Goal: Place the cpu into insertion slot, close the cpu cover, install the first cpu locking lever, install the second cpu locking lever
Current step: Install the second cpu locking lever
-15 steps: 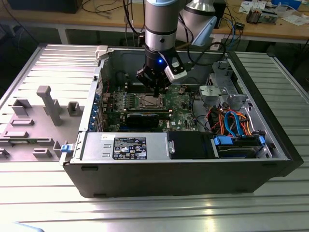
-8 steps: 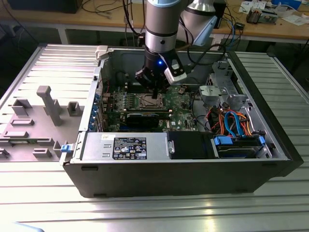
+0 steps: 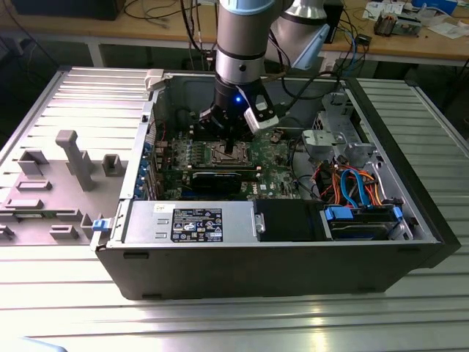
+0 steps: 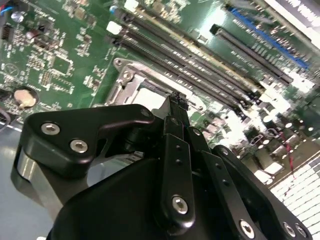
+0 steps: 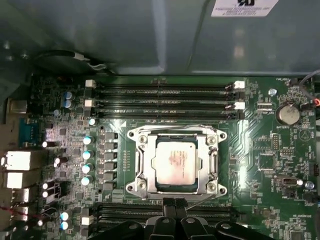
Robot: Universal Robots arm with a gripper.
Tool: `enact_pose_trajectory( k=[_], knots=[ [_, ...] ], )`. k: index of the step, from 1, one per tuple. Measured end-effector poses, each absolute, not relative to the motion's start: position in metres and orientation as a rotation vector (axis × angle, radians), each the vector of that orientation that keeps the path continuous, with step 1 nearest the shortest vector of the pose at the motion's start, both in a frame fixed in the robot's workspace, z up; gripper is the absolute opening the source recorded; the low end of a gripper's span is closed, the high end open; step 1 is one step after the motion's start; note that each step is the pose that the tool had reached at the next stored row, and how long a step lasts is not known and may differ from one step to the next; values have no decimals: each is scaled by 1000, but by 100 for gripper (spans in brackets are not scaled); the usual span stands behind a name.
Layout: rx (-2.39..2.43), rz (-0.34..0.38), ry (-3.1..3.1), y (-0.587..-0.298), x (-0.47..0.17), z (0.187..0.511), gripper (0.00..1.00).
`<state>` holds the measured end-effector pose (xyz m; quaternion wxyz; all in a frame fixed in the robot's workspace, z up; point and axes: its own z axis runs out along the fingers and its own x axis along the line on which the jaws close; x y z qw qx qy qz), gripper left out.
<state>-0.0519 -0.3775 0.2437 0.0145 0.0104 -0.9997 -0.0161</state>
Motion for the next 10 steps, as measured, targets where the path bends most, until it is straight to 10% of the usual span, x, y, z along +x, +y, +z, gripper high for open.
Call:
enact_pose_trajectory(
  k=[10],
  knots=[
    [33, -70, -3112, -391, -65, 236, 11]
  ],
)
